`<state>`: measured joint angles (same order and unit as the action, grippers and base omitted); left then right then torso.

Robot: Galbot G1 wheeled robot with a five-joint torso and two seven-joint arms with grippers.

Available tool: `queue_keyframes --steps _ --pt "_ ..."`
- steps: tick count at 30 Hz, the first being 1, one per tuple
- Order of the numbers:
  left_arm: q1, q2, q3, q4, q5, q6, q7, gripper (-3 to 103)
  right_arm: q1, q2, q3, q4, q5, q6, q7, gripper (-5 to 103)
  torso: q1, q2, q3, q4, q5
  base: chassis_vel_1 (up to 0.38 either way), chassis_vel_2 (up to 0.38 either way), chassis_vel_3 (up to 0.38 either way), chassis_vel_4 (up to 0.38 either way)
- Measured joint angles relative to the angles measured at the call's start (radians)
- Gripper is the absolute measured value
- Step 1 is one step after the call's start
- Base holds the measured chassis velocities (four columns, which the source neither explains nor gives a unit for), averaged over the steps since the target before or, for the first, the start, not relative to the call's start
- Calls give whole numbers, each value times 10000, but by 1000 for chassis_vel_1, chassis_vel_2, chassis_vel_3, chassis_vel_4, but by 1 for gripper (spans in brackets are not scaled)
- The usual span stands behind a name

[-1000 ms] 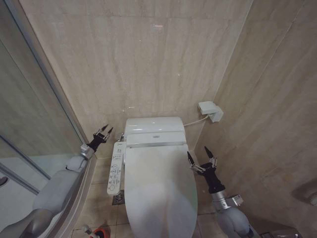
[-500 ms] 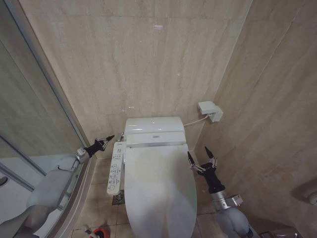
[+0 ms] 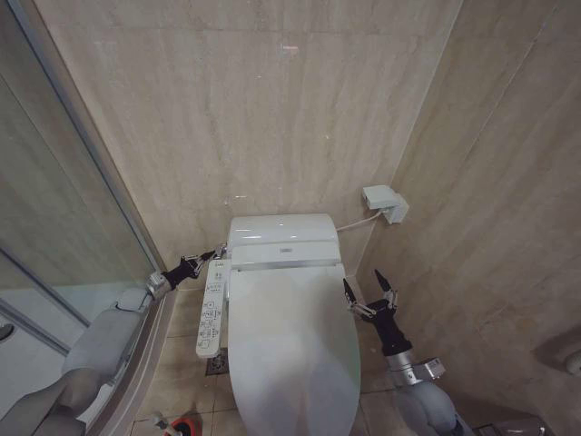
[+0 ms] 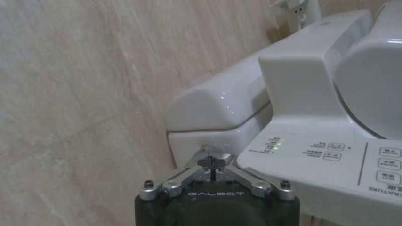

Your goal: Open the toilet lid, clean the toilet bowl with a toilet brush, close the toilet lid, and flush.

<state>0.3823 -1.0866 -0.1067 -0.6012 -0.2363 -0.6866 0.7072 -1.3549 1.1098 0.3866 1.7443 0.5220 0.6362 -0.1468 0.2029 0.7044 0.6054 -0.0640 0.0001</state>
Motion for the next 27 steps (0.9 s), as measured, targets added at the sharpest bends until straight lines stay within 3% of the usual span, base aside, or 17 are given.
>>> queue_keyframes --steps 9,22,27 --pt "-112 -310 35 424 91 -33 34 0 -31 -7 23 56 4 9 0 100 -1 0 -1 7 2 0 0 0 0" --pt "-369 -605 52 1127 540 31 -467 0 -91 -11 37 114 18 42 1 100 0 1 1 -5 -4 0 0 0 0" --pt "-454 -708 51 1228 548 67 -660 0 -119 -15 43 141 19 46 0 100 -1 2 0 3 -2 0 0 0 0"
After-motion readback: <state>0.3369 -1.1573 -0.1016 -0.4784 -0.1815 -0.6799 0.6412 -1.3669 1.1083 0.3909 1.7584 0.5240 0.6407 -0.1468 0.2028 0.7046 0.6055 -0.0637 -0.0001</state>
